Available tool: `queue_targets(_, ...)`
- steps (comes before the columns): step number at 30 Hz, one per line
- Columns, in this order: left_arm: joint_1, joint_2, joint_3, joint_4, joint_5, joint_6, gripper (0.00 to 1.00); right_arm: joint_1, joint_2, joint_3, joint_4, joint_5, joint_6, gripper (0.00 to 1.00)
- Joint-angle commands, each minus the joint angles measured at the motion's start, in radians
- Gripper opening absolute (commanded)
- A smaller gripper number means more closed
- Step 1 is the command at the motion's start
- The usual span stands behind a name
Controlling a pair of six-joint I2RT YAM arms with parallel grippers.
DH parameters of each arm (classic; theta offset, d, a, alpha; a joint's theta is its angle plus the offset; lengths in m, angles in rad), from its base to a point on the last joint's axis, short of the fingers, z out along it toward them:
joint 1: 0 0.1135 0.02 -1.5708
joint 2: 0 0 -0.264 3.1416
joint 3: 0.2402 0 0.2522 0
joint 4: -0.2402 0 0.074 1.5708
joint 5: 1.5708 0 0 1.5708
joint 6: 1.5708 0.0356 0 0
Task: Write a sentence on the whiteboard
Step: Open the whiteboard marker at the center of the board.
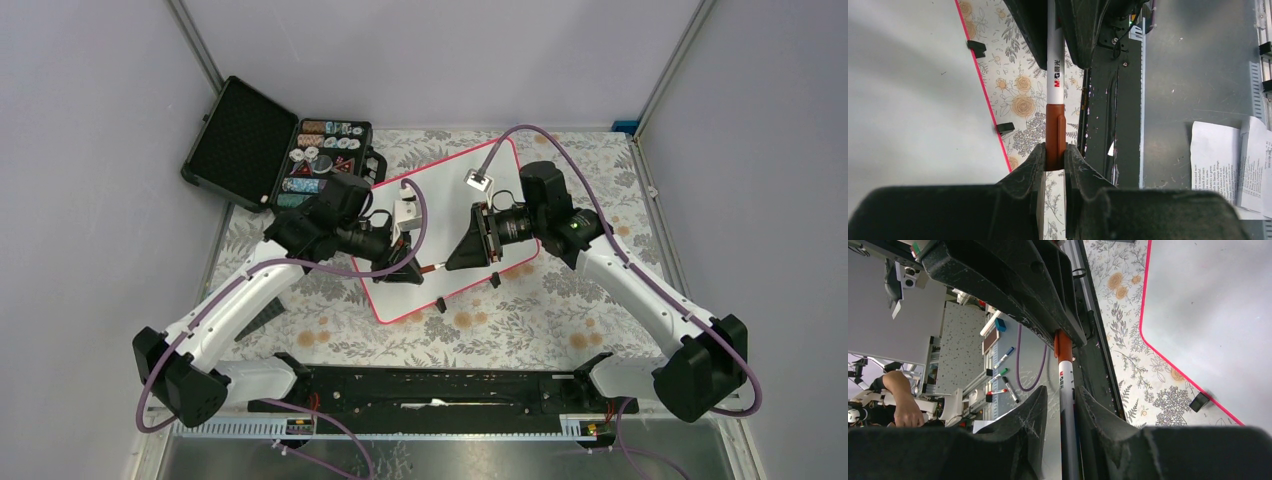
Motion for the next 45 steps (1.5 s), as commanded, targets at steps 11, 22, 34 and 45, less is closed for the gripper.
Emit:
queue_targets(11, -0.010, 0.007, 0.047, 0.038, -0.026, -0.003, 0.17, 0.023, 0.005, 0.037, -0.025, 0.000, -0.027, 0.00)
queue_targets(22, -0.003, -0.013, 0.054, 0.034, -0.033, -0.004, 0.52, 0.022, 0.010, 0.051, -0.038, 0.018, -0.029, 0.00)
queue_targets(34, -0.005, -0.008, 0.022, 0.029, -0.033, 0.020, 0.00, 0.015, 0.012, 0.076, -0.086, 0.037, -0.054, 0.00)
queue_targets(45, -0.004, -0.012, -0.025, -0.091, -0.093, 0.109, 0.00, -0.071, 0.000, 0.148, -0.231, 0.039, -0.158, 0.00)
